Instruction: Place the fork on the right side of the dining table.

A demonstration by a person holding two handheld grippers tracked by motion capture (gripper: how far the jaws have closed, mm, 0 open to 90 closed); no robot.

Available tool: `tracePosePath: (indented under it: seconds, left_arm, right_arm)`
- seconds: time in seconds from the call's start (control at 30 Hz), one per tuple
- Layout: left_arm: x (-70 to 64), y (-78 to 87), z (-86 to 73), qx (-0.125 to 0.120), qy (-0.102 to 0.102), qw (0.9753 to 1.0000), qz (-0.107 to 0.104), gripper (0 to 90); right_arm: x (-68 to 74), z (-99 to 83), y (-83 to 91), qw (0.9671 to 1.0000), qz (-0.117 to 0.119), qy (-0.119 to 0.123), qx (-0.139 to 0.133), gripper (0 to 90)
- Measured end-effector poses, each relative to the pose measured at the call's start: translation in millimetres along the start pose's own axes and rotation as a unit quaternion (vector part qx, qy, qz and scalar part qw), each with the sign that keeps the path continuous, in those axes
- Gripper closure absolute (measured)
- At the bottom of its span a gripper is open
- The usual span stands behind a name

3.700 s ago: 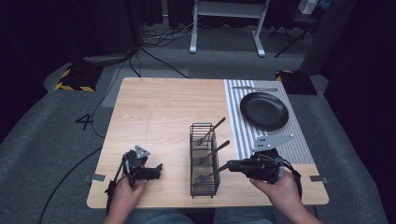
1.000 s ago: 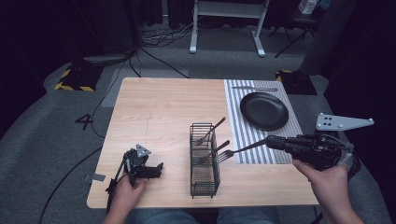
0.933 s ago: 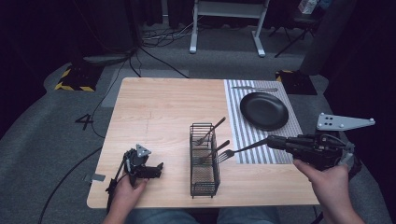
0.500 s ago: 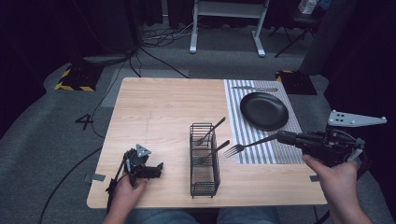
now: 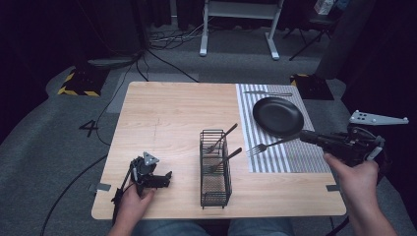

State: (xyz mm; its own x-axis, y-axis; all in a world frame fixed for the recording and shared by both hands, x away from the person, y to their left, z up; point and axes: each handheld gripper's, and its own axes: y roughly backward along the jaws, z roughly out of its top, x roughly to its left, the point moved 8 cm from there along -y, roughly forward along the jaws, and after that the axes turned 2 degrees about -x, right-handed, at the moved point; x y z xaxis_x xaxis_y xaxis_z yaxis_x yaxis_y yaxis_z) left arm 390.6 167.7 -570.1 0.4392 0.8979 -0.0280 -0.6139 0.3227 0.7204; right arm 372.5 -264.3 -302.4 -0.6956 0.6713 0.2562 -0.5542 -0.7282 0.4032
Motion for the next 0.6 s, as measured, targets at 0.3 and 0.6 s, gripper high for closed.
tracePosePath:
  seconds: [0.3, 0.6]
  left_arm:
    - [0.0, 0.0, 0.0, 0.000, 0.000, 1.0000, 0.000, 3.5]
    - [0.0, 0.0, 0.0, 0.000, 0.000, 1.0000, 0.000, 3.5]
  right_arm:
    - [-29.8, 0.5, -1.0, 0.9995, -0.029, -0.012, -0.002, 87.3]
    - [-51.6, 9.5, -1.4, 0.9984, -0.054, -0.019, -0.009, 87.3]
